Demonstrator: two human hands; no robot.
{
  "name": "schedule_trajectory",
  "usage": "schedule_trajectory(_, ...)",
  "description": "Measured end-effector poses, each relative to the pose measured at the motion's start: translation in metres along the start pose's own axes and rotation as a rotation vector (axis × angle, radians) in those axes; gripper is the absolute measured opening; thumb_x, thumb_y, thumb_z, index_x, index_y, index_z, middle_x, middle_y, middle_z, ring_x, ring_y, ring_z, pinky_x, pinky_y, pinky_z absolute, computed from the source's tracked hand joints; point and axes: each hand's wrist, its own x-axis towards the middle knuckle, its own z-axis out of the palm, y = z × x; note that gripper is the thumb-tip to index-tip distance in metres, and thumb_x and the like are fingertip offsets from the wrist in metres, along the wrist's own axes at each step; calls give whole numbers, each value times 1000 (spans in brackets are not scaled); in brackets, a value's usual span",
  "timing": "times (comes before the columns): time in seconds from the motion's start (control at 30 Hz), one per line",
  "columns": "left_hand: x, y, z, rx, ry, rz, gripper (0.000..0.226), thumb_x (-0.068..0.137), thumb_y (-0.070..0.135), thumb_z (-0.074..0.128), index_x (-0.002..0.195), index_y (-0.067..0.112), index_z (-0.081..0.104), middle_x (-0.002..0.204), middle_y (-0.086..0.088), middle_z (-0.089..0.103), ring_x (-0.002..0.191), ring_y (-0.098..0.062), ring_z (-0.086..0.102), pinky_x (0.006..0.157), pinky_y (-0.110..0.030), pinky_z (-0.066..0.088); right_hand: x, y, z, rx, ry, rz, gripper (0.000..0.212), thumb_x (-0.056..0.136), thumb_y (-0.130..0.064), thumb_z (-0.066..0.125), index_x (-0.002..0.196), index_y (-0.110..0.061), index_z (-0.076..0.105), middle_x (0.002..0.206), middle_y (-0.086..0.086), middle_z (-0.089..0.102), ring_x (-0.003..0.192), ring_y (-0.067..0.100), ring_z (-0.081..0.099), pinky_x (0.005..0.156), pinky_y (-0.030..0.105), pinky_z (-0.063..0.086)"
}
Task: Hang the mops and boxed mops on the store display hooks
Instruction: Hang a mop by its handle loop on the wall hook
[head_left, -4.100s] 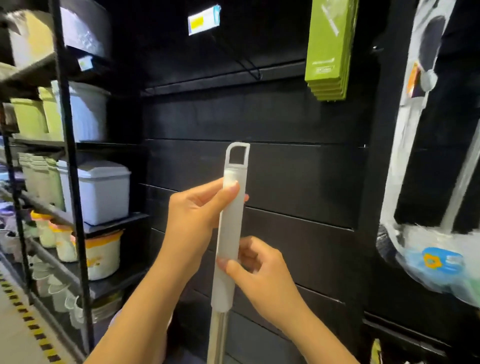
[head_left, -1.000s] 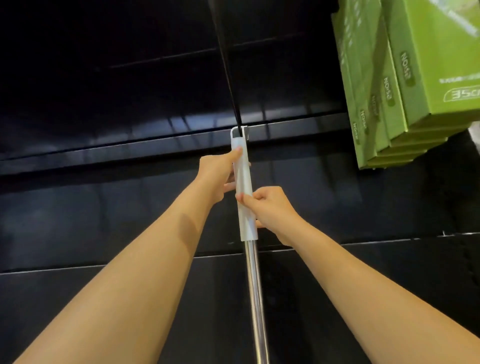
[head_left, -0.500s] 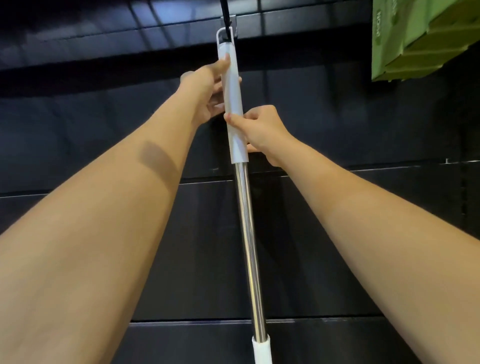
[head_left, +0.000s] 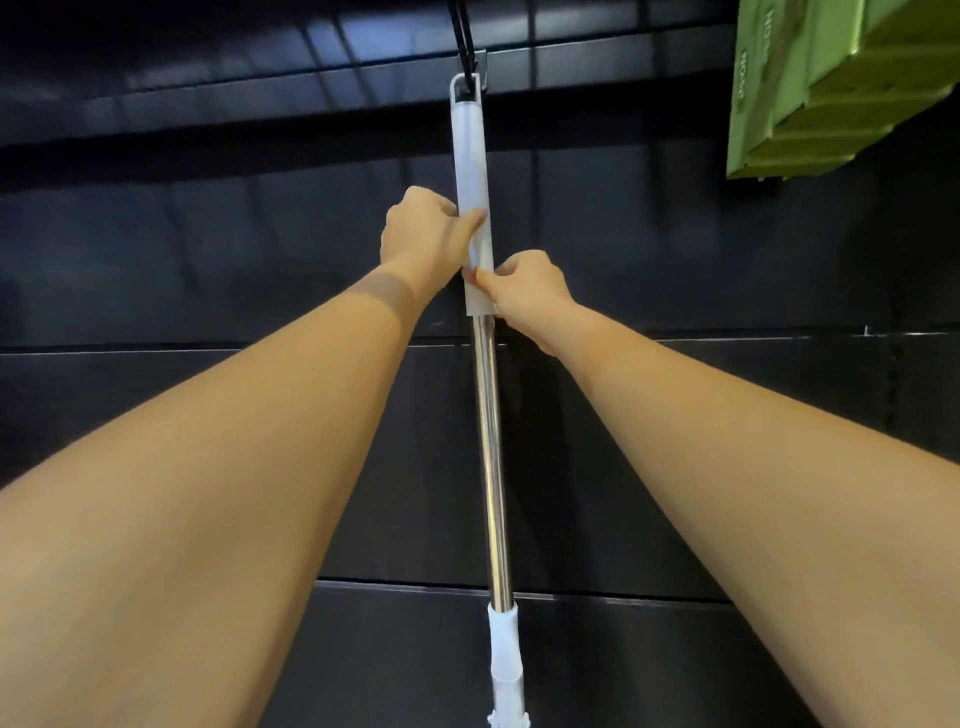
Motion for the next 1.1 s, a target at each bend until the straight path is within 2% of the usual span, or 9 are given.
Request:
schedule_trajectory(0.1, -51, -26, 1, 502, -27, 199, 38, 98, 48, 46, 91, 11, 56, 79, -4, 59, 80, -20, 58, 61, -27, 37, -43, 34, 2, -420, -4, -121, 51, 91, -49, 59, 120, -7, 54, 110, 8, 61, 101, 25, 59, 84, 42, 53)
schedule_trajectory(0.17, -84, -48, 3, 764, -150, 195, 57, 99, 56, 36, 130, 11, 50, 126, -16, 58, 117, -33, 52, 86, -39, 45, -77, 60, -3, -681, 6, -171, 59, 90, -53, 57, 128, -8, 50, 125, 10, 57, 117, 29, 52, 96, 45, 47)
schedule_trajectory(0.27, -138, -76, -1, 905, -315, 162, 76, 97, 63, 22, 154, 15, 17, 159, -21, 19, 145, -37, 23, 118, -46, 20, -135, 94, -15, -921, -37, -120, 63, 90, -55, 55, 132, -8, 45, 132, 13, 51, 122, 33, 45, 100, 47, 38)
schedule_trajectory(0.47, -271, -127, -22, 886, -431, 111, 77, 96, 63, 24, 155, 14, 16, 160, -23, 14, 147, -37, 17, 119, -49, 15, -268, 140, -31, -1062, -178, 164, 75, 91, -59, 49, 144, -9, 31, 145, 13, 42, 132, 34, 39, 107, 50, 34)
schedule_trajectory(0.67, -417, -157, -45, 816, -742, 13, 81, 94, 67, 19, 156, 17, 7, 162, -18, 7, 150, -36, 9, 121, -46, 9, -429, 164, -15, -1087, -305, 462, 77, 91, -62, 46, 145, -10, 28, 145, 11, 40, 133, 33, 39, 107, 48, 35)
schedule_trajectory(0.83, -524, -171, -64, 657, -947, -41, 80, 87, 63, 28, 134, 4, 56, 136, -32, 51, 122, -47, 52, 101, -58, 43, -556, 166, 2, -1034, -371, 663, 81, 92, -62, 45, 148, -8, 23, 147, 10, 37, 135, 33, 35, 107, 46, 36)
schedule_trajectory(0.9, -563, -172, -71, 622, -1013, 11, 89, 83, 67, 18, 137, 5, 53, 140, -33, 47, 126, -48, 49, 105, -58, 39, -607, 164, 3, -1013, -401, 768, 79, 92, -62, 44, 147, -8, 24, 147, 11, 36, 135, 33, 35, 106, 46, 36)
schedule_trajectory(1.0, -617, -166, -80, 648, -1129, 62, 115, 73, 76, -24, 152, 11, 28, 155, -27, 25, 142, -41, 29, 117, -51, 21, -674, 161, 3, -994, -455, 907, 75, 93, -62, 42, 145, -10, 27, 146, 11, 36, 133, 34, 36, 106, 46, 36)
schedule_trajectory(1.1, -663, -146, -88, 616, -1163, 68, 89, 92, 70, 6, 147, 10, 41, 150, -28, 36, 136, -42, 40, 112, -54, 33, -729, 159, 4, -970, -483, 1022, 78, 94, -63, 39, 149, -10, 21, 149, 12, 32, 136, 35, 33, 109, 47, 34)
